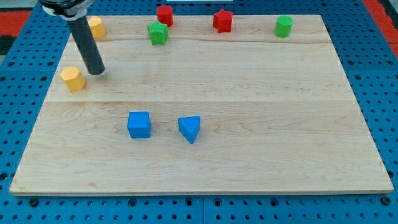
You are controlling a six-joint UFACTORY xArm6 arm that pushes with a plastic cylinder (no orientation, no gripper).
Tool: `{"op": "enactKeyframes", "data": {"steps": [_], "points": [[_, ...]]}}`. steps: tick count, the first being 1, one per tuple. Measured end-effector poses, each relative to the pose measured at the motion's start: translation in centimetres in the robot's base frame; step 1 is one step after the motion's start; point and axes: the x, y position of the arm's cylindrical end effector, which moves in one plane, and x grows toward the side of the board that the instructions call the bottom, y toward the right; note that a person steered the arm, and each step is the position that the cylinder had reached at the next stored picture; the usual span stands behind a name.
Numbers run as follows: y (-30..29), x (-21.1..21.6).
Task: Nudge the blue cube down a bit
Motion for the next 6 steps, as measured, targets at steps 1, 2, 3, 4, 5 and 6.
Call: {"op": "enactKeyframes", "data": {"steps": [1,2,3,4,5,6], "points": [[4.9,0.2],[7.7,2.7],[8.4,6.9],[9.3,7.8],[10.1,9.0],[11.5,11.0]]}}
